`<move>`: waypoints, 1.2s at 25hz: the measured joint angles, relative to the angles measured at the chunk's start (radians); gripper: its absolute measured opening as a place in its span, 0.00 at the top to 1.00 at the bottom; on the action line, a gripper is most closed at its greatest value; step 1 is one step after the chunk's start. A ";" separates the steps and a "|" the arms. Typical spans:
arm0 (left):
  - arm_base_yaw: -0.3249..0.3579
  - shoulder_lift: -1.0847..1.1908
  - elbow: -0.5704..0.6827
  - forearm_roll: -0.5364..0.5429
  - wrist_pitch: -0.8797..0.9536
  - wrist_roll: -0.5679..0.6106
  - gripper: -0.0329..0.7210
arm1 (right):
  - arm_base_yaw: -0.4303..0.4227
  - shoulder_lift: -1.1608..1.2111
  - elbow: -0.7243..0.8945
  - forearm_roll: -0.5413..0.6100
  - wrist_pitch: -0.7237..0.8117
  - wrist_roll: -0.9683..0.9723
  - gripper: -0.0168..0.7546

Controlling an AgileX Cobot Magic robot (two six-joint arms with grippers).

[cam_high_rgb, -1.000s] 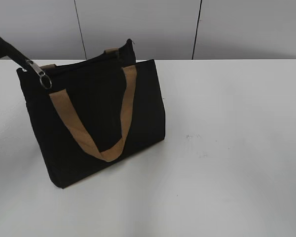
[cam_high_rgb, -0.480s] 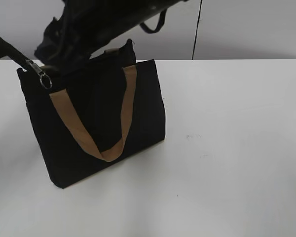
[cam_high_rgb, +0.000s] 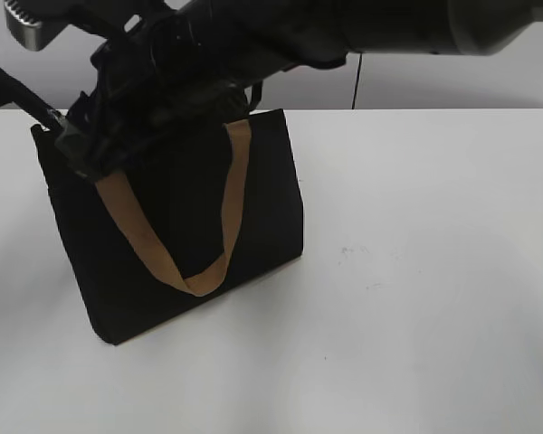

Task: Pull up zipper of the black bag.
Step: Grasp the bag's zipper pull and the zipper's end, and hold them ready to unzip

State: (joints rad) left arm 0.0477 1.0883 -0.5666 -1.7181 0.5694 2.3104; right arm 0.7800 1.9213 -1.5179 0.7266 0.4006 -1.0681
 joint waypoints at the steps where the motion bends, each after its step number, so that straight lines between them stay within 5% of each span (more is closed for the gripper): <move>1: 0.000 0.000 0.000 0.000 0.000 0.000 0.92 | 0.001 0.005 0.000 0.001 -0.005 0.000 0.47; 17: 0.000 0.003 0.000 -0.002 0.000 0.000 0.92 | 0.007 0.045 -0.001 0.004 -0.030 0.001 0.48; 24: 0.000 0.003 0.000 -0.003 0.000 0.000 0.92 | 0.007 0.045 -0.001 0.004 -0.032 0.001 0.69; 30: 0.000 0.003 0.000 -0.003 -0.001 0.000 0.92 | 0.007 0.045 -0.001 0.004 -0.034 0.001 0.74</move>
State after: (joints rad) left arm 0.0477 1.0913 -0.5666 -1.7215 0.5685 2.3104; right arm 0.7869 1.9665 -1.5190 0.7310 0.3665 -1.0672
